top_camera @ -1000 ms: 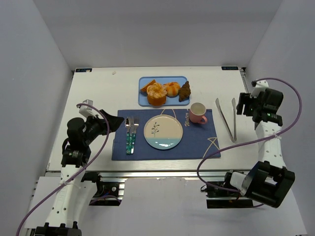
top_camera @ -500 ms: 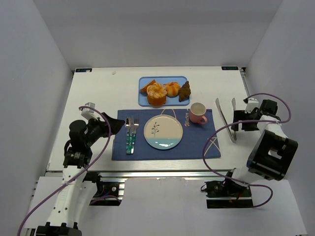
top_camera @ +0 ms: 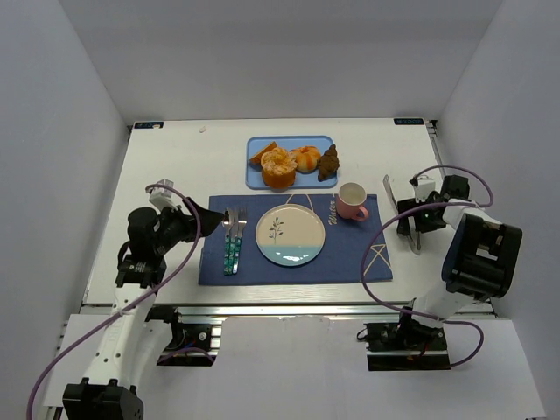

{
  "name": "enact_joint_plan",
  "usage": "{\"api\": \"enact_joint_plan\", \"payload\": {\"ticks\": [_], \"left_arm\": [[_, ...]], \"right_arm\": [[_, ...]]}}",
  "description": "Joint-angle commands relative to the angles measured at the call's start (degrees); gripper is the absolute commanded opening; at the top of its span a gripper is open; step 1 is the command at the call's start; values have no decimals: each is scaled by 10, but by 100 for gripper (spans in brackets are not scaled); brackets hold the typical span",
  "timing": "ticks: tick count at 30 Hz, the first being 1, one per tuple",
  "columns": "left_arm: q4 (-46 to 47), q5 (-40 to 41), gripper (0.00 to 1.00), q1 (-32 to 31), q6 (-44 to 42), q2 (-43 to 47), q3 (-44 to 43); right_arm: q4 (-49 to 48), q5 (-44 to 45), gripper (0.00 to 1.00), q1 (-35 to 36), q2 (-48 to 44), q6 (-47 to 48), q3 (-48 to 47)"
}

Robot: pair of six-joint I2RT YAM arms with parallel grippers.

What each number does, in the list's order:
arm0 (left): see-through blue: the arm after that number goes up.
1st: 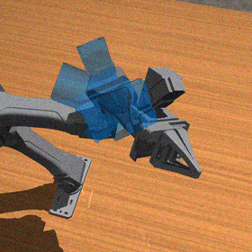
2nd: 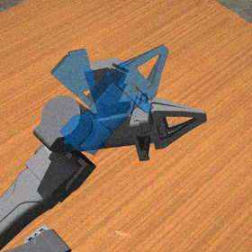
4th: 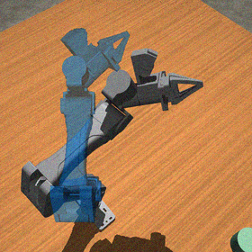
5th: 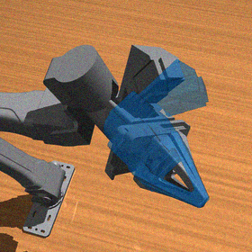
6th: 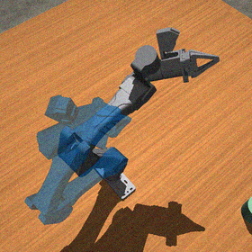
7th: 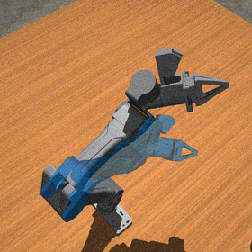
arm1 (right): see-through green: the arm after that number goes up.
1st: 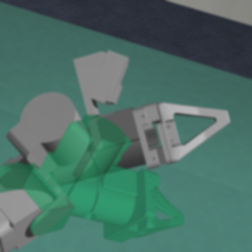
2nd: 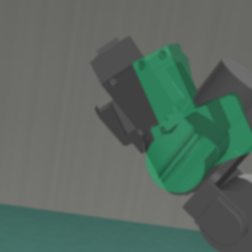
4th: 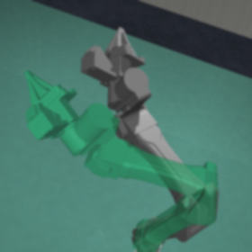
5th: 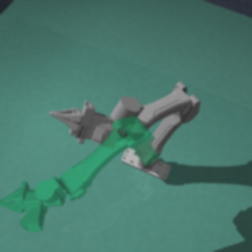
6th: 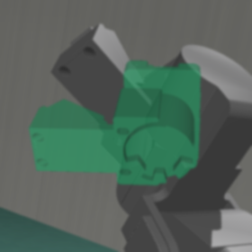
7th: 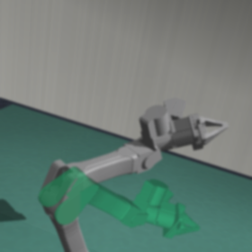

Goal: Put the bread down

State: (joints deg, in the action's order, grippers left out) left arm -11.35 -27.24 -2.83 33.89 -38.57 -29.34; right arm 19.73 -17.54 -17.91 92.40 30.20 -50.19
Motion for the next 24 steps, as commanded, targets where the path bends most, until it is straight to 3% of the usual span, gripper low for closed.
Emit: {"api": "enact_joint_plan", "payload": {"ticks": [1, 6, 9, 12, 13, 19, 24], "left_arm": [[31, -16, 80, -2, 0, -15, 3], [41, -16, 80, -2, 3, -32, -5], [36, -14, 80, -2, 2, -35, -12], [27, -8, 80, -1, 1, -28, -15], [27, -8, 80, -2, 2, -26, -14], [13, -6, 80, -2, 2, -7, -14], [6, -6, 80, -1, -1, 0, -16]], "right_arm": [[-49, 16, 88, 14, 22, -20, -24], [-64, 21, 85, 21, 57, -29, -48], [-67, 24, 77, 24, 61, -29, -50], [-72, 26, 59, 24, 51, -25, -40], [-76, 25, 48, 24, 46, -22, -31], [-63, 1, 19, 22, -3, -28, -28], [-30, -86, 17, 24, -66, -60, -106]]}}
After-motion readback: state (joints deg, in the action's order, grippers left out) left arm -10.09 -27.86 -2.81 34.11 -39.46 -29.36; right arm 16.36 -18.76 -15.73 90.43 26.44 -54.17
